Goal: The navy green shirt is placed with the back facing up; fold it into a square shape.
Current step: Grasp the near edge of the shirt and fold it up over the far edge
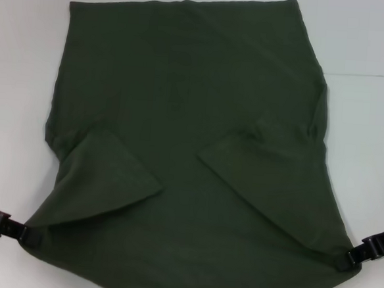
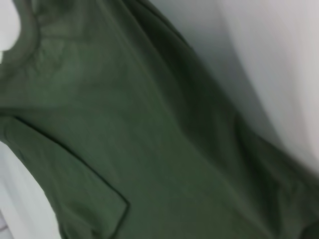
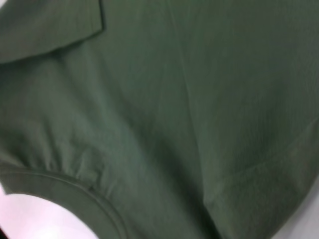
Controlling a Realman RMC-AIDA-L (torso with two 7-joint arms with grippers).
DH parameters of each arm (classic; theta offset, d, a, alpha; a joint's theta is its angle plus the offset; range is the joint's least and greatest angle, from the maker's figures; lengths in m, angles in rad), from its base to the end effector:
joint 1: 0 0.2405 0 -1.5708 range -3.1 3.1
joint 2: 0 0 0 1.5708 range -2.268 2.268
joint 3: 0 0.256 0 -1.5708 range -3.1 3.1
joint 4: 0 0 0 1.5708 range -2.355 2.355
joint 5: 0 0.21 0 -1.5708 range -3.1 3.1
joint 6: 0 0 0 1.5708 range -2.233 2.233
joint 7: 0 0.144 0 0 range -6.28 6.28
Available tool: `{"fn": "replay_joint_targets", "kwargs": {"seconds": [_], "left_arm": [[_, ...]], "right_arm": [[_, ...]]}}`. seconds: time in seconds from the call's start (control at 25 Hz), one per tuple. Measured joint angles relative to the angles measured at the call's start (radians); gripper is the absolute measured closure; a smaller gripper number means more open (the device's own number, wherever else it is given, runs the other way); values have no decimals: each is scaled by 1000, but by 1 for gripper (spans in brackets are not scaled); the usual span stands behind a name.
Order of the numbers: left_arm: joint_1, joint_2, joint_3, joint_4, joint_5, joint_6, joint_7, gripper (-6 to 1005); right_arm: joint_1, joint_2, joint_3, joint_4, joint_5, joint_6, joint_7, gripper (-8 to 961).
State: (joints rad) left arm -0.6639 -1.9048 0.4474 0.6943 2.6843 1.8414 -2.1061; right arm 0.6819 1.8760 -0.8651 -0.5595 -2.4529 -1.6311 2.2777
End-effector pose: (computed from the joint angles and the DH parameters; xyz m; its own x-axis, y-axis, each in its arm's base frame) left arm -0.3065 0.3176 0.0742 0.4139 0.9099 0.0265 0.9103 -0.4136 -0.0155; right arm 0.3018 0.3338 0.0362 0.3691 -0.9253 0.0868 -0.9219 -0.3764 -0.0924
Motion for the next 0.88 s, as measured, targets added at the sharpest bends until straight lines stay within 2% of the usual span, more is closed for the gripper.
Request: {"fn": "replay_joint_targets", "kwargs": {"seconds": [0.4, 0.56, 0.88], "left_arm": [[0, 0, 10, 11, 23, 91, 58, 969], [-4, 2, -1, 11, 23, 100, 72, 969], [-22, 21, -124, 7, -44, 44, 52, 969]], "right_arm": [[-42, -13, 28, -9, 0, -60, -71, 893], [-49, -14, 72, -29, 4, -85, -111, 894], [-19, -14, 218, -34, 6, -52, -124, 893]]}}
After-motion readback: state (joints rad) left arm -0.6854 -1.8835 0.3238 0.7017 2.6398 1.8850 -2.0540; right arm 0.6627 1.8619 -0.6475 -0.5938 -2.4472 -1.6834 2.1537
